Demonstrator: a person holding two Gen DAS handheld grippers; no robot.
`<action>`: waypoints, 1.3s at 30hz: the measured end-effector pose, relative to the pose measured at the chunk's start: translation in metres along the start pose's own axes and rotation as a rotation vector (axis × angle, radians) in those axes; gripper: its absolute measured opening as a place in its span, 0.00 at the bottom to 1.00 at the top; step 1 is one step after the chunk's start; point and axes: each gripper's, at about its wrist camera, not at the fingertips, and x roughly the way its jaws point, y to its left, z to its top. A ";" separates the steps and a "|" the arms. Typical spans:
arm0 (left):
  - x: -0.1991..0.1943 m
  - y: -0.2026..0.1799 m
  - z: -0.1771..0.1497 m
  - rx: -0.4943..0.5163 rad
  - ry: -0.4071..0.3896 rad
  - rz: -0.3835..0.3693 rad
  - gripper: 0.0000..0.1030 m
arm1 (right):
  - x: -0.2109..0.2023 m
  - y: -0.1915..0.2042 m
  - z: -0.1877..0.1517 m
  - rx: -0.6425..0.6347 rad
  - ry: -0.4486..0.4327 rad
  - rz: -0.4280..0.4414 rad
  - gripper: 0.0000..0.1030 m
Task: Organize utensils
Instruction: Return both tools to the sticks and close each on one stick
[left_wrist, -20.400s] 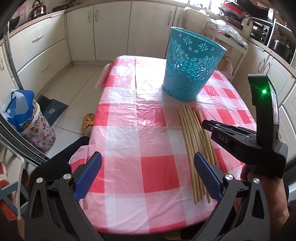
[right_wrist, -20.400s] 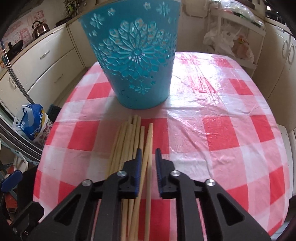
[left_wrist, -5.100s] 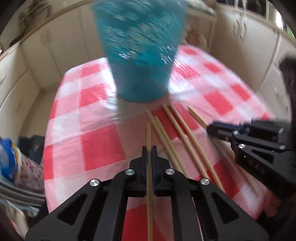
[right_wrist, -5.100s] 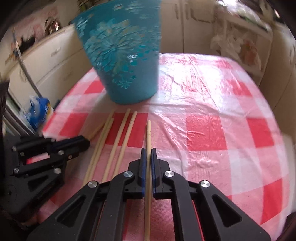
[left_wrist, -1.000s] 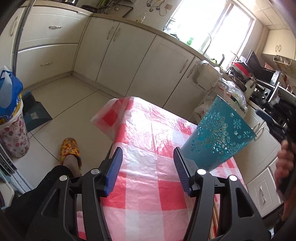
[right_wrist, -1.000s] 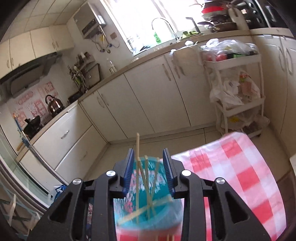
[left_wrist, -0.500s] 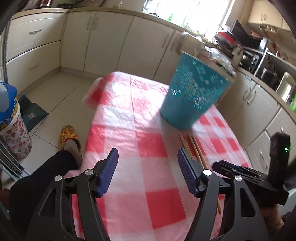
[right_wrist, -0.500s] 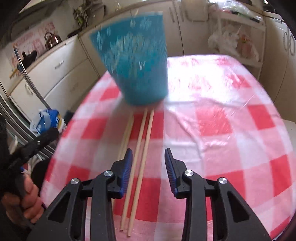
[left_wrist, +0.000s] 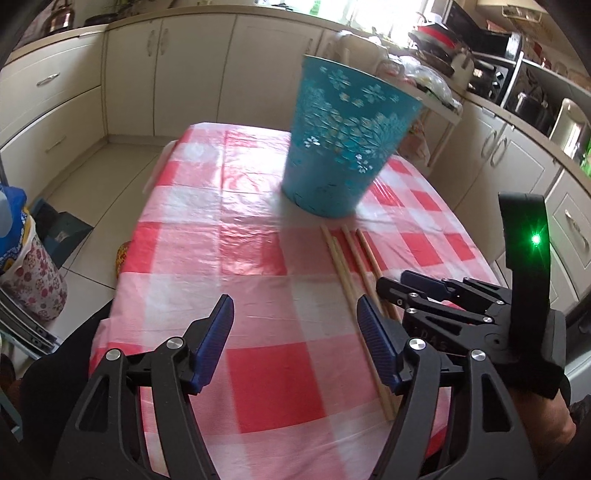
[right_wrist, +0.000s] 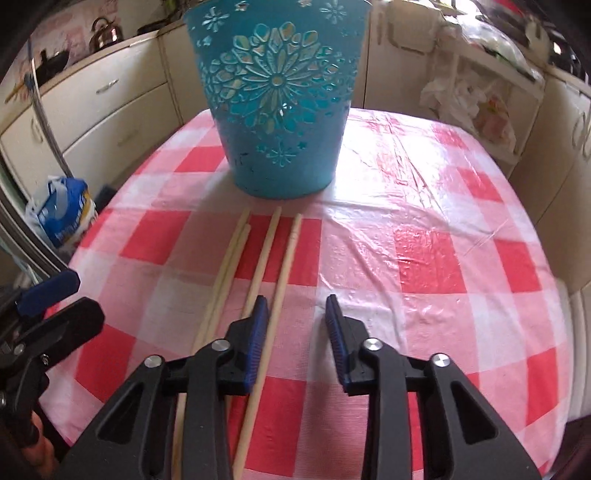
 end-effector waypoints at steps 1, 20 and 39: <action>0.001 -0.004 0.000 0.009 0.002 0.002 0.64 | -0.001 -0.004 -0.001 0.003 0.000 -0.002 0.23; 0.050 -0.029 0.007 0.052 0.097 0.088 0.66 | -0.007 -0.043 -0.008 0.130 -0.014 0.070 0.10; 0.074 -0.046 0.019 0.168 0.131 0.208 0.66 | -0.008 -0.054 -0.008 0.161 -0.028 0.069 0.16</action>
